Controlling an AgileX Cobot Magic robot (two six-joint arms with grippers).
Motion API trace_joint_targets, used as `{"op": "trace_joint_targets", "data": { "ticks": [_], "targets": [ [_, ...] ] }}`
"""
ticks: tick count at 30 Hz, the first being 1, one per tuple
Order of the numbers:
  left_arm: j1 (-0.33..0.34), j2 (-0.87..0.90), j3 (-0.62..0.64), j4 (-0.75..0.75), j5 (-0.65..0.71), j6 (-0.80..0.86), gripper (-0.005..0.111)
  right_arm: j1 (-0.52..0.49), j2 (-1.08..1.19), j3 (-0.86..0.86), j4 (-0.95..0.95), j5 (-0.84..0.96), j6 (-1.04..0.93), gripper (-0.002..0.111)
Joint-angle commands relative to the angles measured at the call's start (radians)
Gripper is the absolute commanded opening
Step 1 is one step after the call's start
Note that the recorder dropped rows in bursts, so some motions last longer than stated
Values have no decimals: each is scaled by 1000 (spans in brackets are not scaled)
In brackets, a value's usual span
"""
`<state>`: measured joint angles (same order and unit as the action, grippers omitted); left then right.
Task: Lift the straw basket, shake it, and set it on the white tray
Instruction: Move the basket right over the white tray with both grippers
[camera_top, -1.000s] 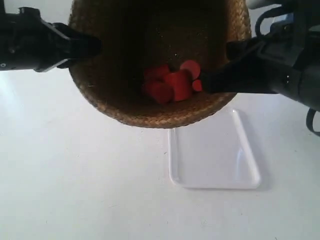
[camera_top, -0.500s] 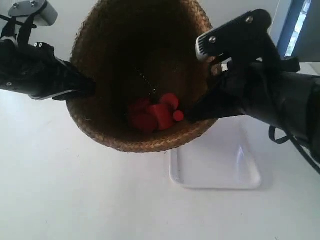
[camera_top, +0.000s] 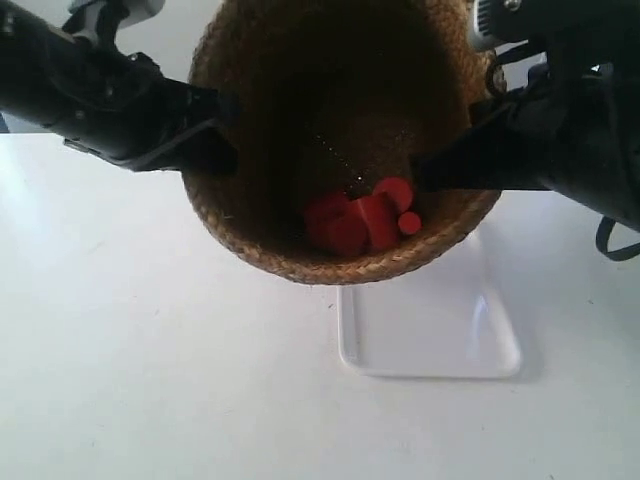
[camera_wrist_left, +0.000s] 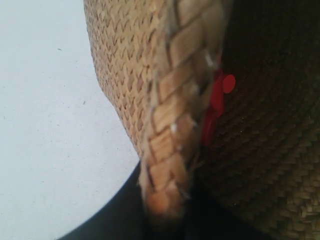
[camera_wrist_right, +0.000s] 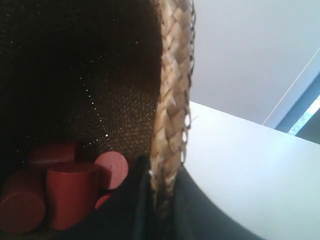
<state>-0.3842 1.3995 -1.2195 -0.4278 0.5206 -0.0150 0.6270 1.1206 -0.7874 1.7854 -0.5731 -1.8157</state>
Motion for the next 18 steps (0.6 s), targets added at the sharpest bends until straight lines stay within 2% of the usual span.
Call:
{"op": "trace_joint_targets", "data": {
  "ticks": [1, 5, 10, 14, 18],
  "targets": [
    [-53, 55, -36, 28, 40, -41, 0, -12, -13, -10, -41, -43, -30, 0],
    [-83, 101, -40, 37, 40, -89, 0, -12, -13, -5, -41, -104, -47, 0],
    [-88, 124, -42, 40, 44, -118, 0, -12, -13, 43, -41, -132, -45, 0],
    [-88, 125, -63, 40, 48, -120, 0, -12, -31, 101, -41, -132, 45, 0],
    [-88, 125, -91, 40, 54, -135, 0, -12, -103, 118, -41, -54, 72, 0]
  ]
}}
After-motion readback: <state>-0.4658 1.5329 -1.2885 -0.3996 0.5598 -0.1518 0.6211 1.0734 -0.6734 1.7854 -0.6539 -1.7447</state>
